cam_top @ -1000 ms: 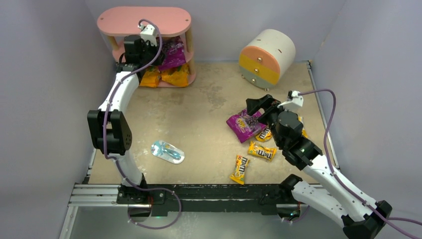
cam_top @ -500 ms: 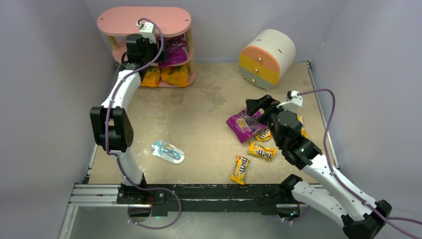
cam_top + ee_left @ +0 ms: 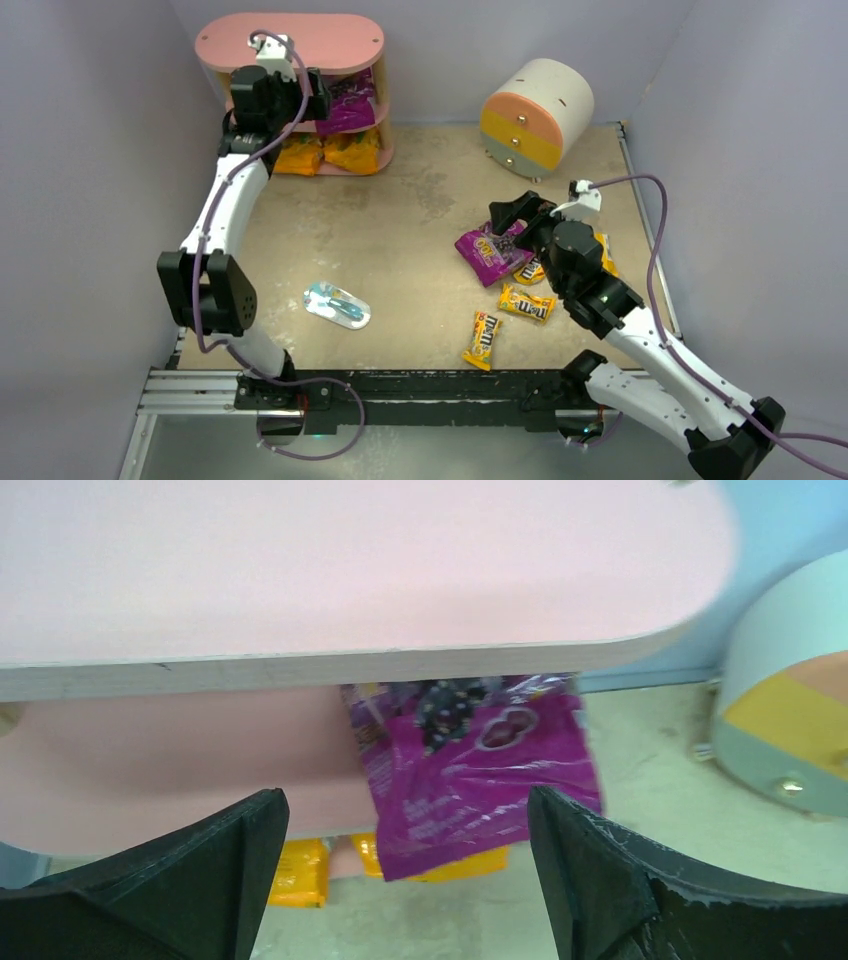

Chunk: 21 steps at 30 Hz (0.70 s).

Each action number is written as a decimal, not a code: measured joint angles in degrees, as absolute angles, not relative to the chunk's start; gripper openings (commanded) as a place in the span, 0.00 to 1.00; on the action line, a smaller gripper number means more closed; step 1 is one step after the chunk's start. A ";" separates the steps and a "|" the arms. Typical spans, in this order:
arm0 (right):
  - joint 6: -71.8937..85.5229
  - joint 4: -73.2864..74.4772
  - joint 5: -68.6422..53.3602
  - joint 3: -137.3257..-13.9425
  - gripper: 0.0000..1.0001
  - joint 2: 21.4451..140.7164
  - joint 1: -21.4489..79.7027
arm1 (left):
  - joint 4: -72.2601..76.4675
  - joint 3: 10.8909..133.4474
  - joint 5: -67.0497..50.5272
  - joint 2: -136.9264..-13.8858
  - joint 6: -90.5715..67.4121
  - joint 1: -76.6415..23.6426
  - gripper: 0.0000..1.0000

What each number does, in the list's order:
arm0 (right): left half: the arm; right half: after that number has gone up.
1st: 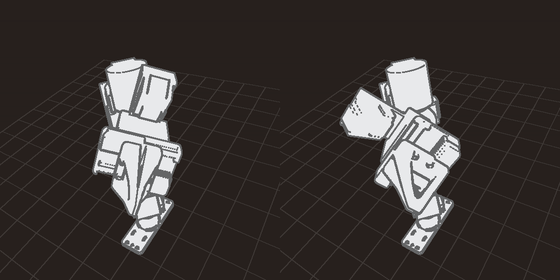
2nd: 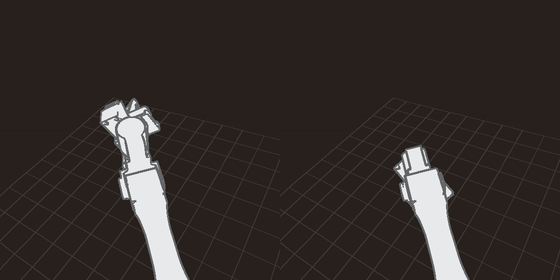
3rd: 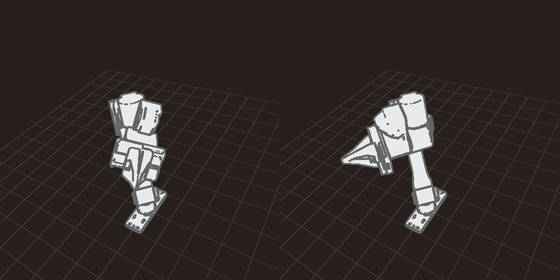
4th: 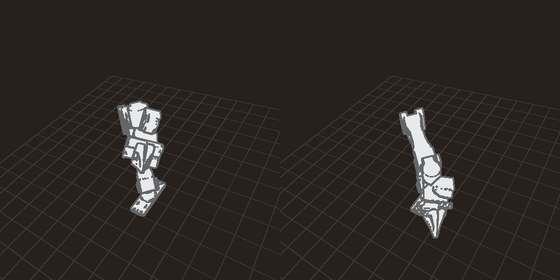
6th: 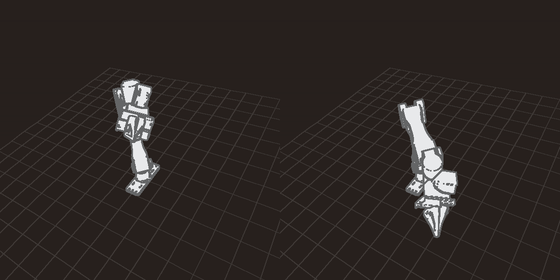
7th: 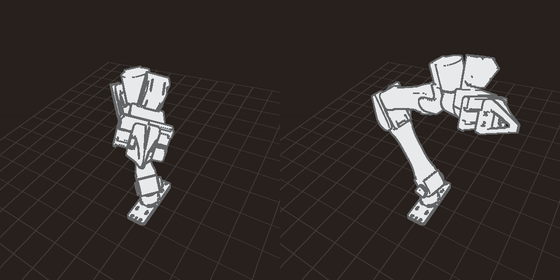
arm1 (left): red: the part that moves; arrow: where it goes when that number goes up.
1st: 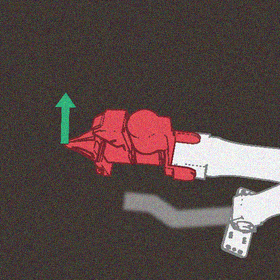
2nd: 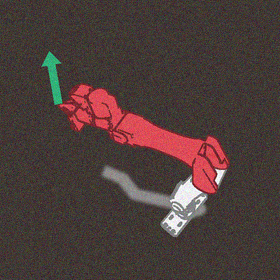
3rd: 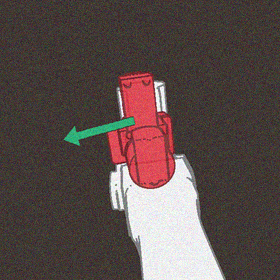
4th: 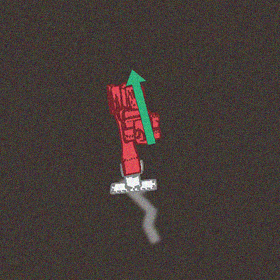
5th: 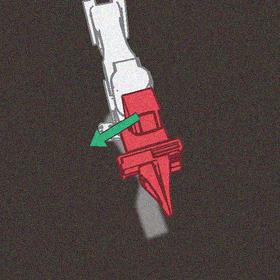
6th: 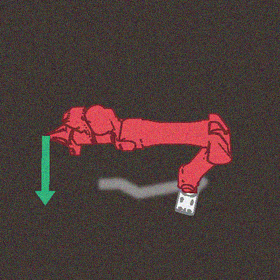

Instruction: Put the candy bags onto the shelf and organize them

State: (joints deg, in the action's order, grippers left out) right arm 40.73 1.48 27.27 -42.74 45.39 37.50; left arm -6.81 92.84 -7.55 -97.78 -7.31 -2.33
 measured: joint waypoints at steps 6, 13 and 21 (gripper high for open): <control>35.88 3.66 24.75 -42.74 0.99 45.43 37.50 | -4.38 83.18 -14.83 -86.59 -15.44 -2.33 0.96; 27.35 12.53 22.00 -47.55 0.99 54.24 37.41 | 2.26 56.01 -19.29 -72.47 -25.67 -9.19 0.97; 11.14 17.43 12.10 -53.71 0.99 63.86 28.10 | 1.34 43.18 -21.19 -66.43 -29.04 -19.84 0.99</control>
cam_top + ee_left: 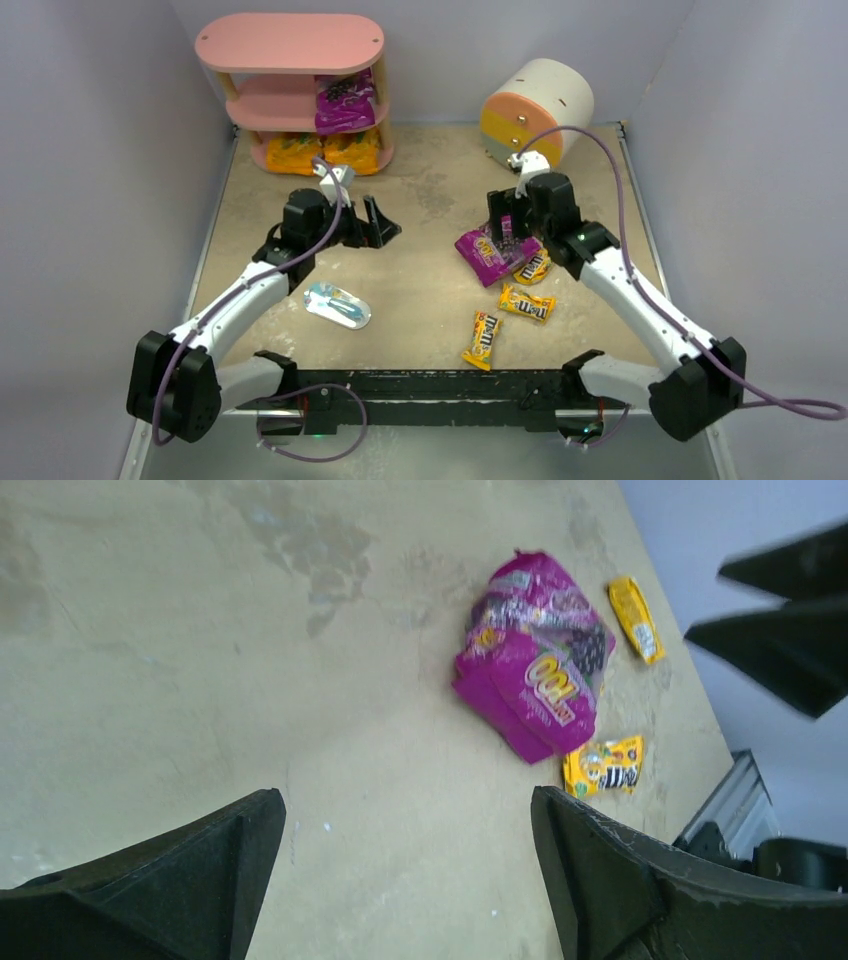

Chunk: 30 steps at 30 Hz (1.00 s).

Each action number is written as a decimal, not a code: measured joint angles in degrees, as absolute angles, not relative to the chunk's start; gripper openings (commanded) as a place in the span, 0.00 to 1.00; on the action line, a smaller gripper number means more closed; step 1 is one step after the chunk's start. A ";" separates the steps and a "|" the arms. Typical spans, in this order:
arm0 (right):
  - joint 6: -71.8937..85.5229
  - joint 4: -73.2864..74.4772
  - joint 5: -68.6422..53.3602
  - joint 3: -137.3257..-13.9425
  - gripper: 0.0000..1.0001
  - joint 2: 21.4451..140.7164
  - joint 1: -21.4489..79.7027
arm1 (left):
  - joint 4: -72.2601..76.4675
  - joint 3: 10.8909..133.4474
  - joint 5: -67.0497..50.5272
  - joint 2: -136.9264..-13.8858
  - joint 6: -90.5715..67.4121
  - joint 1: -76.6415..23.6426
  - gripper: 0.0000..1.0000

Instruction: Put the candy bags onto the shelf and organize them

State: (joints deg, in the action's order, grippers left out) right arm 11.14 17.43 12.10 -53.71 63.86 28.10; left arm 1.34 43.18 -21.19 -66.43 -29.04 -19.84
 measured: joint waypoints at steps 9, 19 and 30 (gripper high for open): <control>-38.00 28.45 -13.13 -76.18 0.98 82.65 24.27 | -2.26 35.33 -20.34 -64.82 -31.14 -25.39 1.00; -65.34 48.84 -21.69 -87.18 0.99 99.98 21.47 | -15.09 32.93 -10.28 -49.43 -31.94 -25.93 1.00; -70.89 54.68 -21.61 -93.60 0.95 113.82 21.56 | -20.73 34.02 -6.37 -48.12 -31.90 -25.93 1.00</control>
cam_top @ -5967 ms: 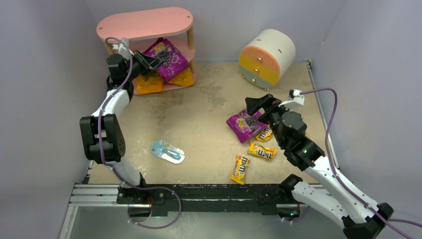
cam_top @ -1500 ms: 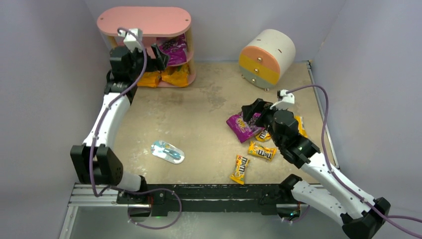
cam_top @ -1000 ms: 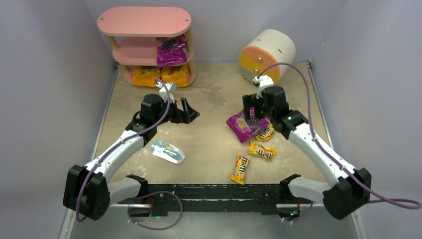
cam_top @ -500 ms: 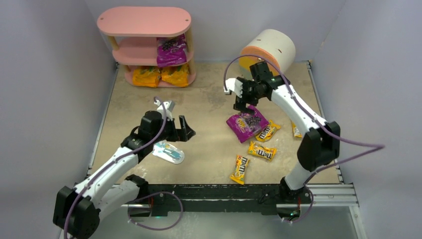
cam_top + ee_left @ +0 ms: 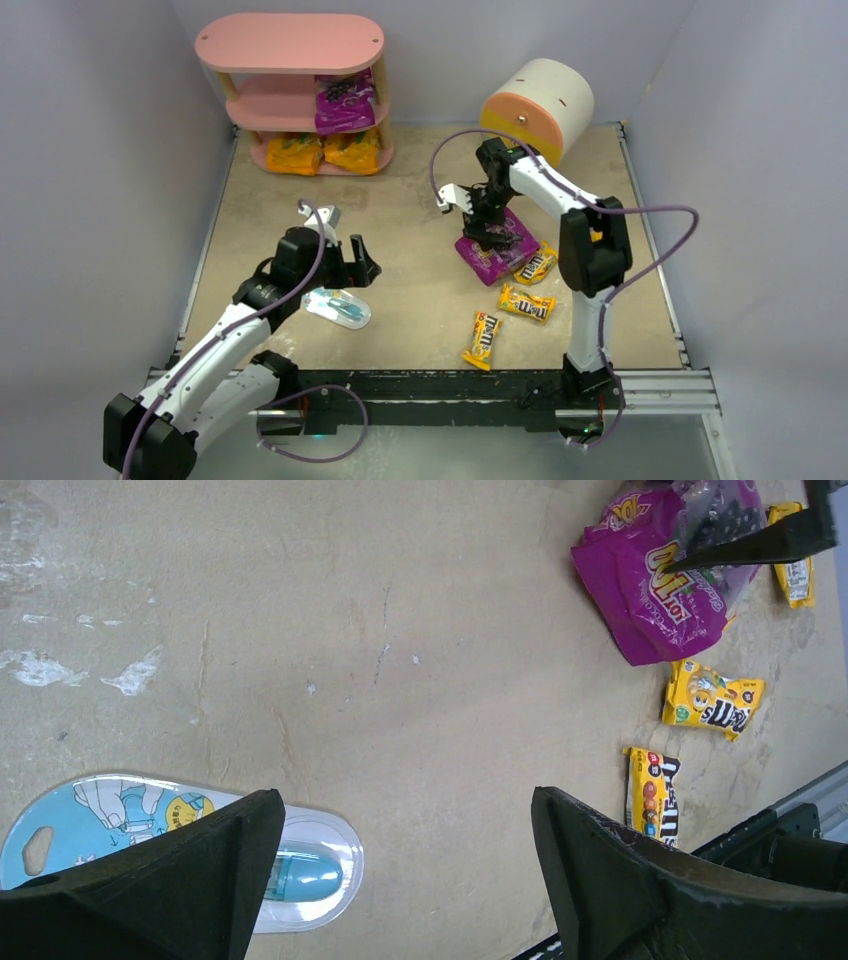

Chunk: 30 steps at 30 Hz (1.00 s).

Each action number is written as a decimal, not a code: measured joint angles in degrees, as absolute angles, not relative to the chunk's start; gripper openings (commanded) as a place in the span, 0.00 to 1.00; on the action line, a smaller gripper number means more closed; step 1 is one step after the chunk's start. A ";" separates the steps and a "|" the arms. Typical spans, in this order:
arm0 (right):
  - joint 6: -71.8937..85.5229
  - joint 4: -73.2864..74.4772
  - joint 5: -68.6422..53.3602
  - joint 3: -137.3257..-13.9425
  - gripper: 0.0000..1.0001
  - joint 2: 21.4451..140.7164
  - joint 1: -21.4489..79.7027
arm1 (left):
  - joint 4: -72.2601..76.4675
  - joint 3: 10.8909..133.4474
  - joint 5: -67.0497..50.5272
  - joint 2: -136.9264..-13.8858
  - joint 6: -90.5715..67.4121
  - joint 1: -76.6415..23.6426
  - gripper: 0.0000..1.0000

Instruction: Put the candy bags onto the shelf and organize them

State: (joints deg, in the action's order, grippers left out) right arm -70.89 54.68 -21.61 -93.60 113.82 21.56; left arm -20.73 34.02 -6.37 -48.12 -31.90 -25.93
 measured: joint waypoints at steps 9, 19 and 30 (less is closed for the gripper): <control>-71.26 60.07 -24.34 -99.92 0.44 122.96 21.76 | -22.41 34.09 -5.37 -47.27 -31.92 -25.93 1.00; -73.19 66.08 -27.57 -100.57 0.00 116.77 21.67 | -25.56 37.15 -3.97 -44.18 -31.64 -25.93 1.00; -43.81 39.09 -32.56 -91.64 0.00 90.24 21.69 | -23.16 39.48 -8.88 -38.54 -30.96 -25.93 1.00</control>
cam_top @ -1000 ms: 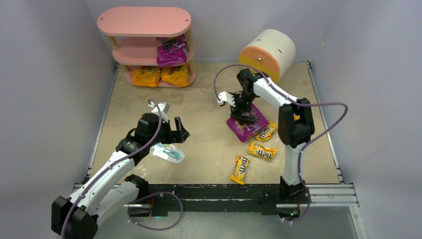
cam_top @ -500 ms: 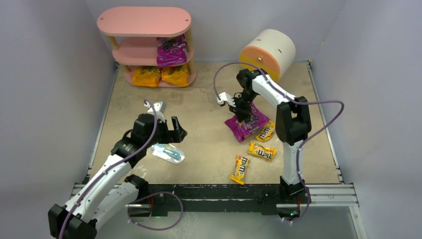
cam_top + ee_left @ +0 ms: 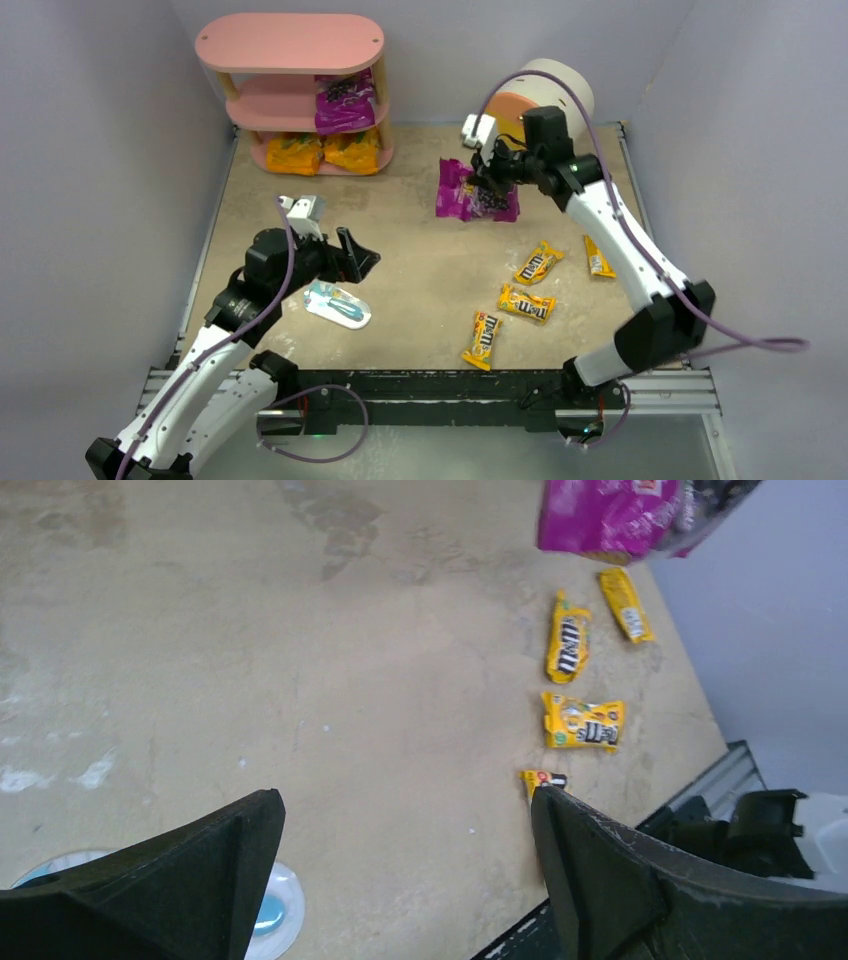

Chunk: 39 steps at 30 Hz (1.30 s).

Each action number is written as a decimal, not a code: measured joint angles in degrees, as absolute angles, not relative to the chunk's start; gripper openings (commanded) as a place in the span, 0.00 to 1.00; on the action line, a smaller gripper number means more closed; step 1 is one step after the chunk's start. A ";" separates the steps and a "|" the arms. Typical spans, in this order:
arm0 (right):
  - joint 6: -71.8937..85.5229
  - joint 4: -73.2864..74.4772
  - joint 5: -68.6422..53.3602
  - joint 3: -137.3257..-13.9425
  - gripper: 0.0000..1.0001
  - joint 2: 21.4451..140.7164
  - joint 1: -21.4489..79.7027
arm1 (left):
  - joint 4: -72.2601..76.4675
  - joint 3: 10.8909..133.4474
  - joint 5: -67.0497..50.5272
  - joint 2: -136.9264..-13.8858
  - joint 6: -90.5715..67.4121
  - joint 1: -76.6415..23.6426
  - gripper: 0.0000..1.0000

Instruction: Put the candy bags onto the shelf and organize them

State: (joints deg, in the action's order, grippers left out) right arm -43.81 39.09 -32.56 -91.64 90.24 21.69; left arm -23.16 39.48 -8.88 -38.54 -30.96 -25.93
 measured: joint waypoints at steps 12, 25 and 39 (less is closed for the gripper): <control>44.47 -10.57 -5.91 -51.03 0.00 58.22 23.24 | 7.51 37.80 -27.33 -48.01 -38.81 -26.44 1.00; 75.96 -14.87 7.07 -48.75 0.00 58.22 29.76 | 27.16 40.93 -18.57 -69.45 -37.36 -45.10 1.00; 85.95 -14.90 8.51 -44.21 0.00 54.15 30.70 | 36.25 41.56 -10.92 -73.41 -37.60 -45.84 1.00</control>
State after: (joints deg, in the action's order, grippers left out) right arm 85.95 -14.90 8.51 -44.21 54.15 30.70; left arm 36.25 41.56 -10.92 -73.41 -37.60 -45.84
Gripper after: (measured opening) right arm 0.005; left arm 0.996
